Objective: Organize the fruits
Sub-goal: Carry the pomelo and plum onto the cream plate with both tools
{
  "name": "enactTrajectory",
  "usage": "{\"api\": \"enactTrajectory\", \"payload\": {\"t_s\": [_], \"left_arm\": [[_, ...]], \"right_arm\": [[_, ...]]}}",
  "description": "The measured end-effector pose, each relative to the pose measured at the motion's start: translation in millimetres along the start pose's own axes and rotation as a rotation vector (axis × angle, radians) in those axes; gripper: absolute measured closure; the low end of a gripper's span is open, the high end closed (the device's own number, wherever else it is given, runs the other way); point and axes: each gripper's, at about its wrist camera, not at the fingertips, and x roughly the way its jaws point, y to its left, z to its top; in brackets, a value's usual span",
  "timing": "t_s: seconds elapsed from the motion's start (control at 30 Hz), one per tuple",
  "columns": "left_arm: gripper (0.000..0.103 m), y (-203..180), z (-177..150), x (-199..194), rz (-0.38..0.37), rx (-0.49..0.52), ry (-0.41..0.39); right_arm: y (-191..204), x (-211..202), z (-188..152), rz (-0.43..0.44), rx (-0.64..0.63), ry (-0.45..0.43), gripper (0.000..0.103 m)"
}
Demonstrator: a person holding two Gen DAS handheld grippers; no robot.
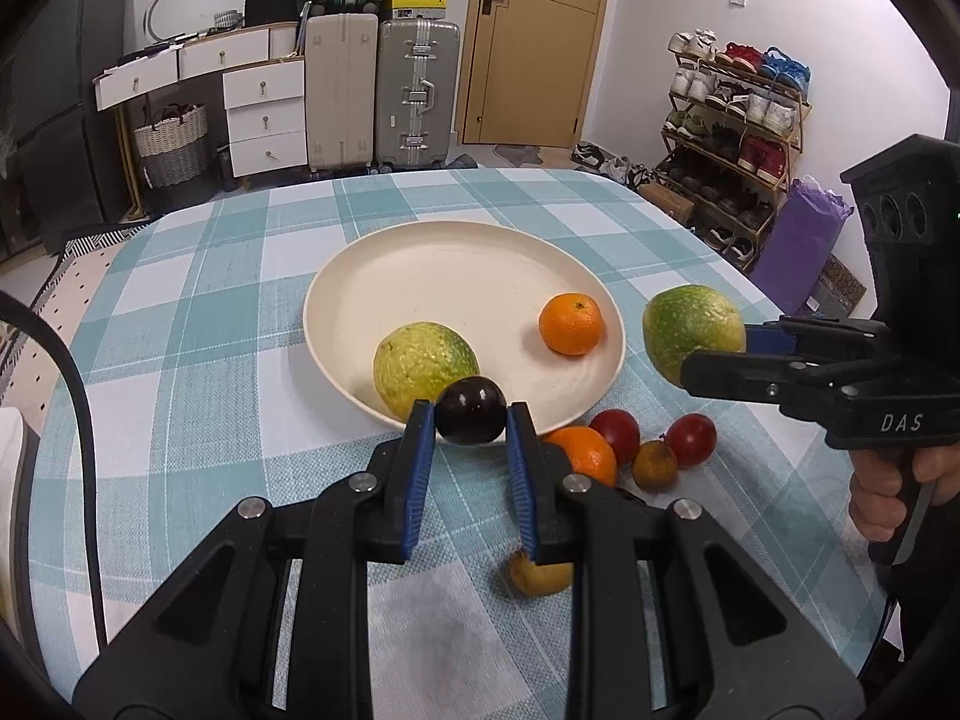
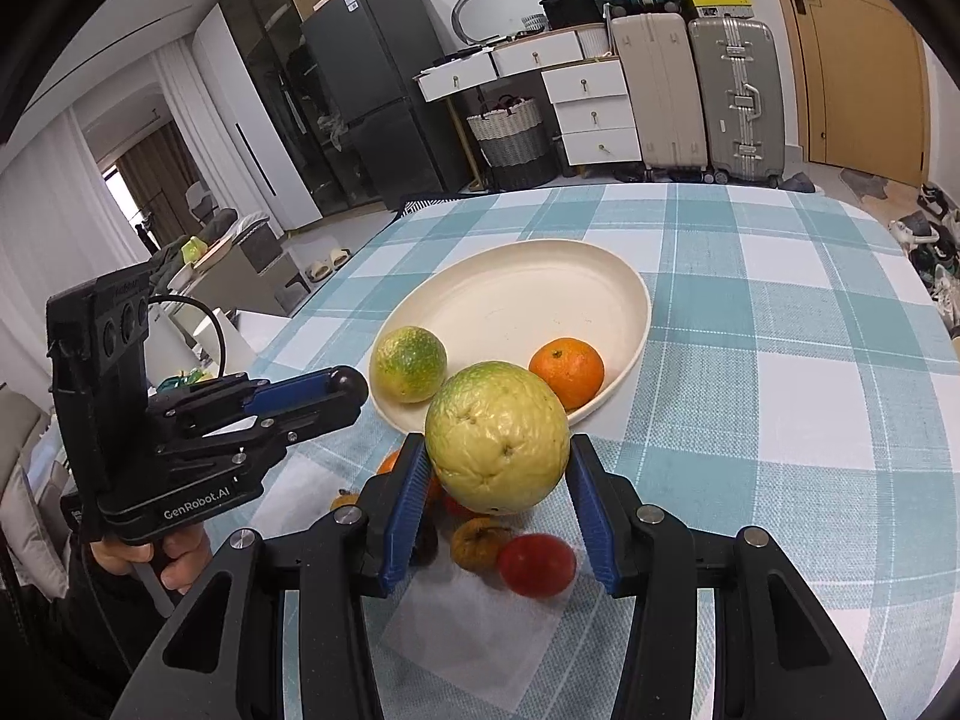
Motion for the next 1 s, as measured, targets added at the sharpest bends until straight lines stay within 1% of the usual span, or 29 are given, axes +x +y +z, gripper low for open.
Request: {"api": "enactTrajectory", "payload": {"t_s": [0.33,0.5,0.67,0.87,1.0], "left_arm": [[0.081,3,8,18,-0.019,0.012,0.022],[0.081,4,10,25,-0.031,0.013,0.028],[0.081,6,11,30,-0.028,0.017,0.035],[0.081,10,16,37,-0.019,0.014,0.038],[0.081,13,20,43,0.004,0.025,0.037]], "right_arm": [[6,24,16,0.019,-0.007,0.028,0.056],[4,39,21,0.013,-0.003,0.055,0.056],[5,51,23,-0.010,-0.028,0.074,0.056],[3,62,28,-0.011,-0.026,0.092,0.056],[4,69,31,-0.021,-0.038,0.101,0.056]]}}
